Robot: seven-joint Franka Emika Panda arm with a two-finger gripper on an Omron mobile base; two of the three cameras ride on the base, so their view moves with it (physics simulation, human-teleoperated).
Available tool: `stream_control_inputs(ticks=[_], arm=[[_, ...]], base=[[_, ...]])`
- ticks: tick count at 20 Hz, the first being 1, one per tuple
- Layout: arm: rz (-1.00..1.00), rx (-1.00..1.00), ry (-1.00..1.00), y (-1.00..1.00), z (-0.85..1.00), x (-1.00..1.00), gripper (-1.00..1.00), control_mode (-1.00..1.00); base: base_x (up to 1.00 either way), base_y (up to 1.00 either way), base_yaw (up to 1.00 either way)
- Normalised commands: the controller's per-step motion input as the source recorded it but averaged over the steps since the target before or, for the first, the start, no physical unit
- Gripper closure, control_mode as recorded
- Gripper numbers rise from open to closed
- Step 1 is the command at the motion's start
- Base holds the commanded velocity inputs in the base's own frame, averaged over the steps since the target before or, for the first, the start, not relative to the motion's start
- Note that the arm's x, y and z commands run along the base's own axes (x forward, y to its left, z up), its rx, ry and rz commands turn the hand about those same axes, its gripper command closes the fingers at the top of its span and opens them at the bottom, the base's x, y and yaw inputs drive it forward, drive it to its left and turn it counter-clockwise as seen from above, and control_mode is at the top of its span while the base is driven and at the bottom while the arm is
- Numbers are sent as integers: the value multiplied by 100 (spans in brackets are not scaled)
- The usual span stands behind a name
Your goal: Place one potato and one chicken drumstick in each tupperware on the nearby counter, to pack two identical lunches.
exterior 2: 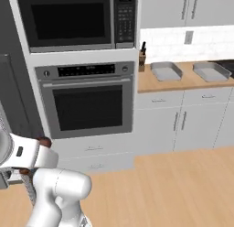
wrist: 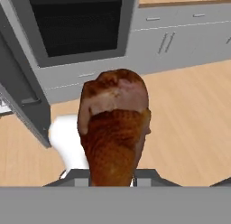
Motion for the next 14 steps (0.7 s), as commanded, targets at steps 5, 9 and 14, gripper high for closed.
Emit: stream_control_inputs(ticks=[5, 9, 14], arm=[[0, 0, 0, 0, 0, 0, 100, 100], [0, 0, 0, 0, 0, 0, 100, 100], [0, 0, 0, 0, 0, 0, 100, 100]], base=[[100, -66, -3], [100, -62, 0], [100, -73, 0]])
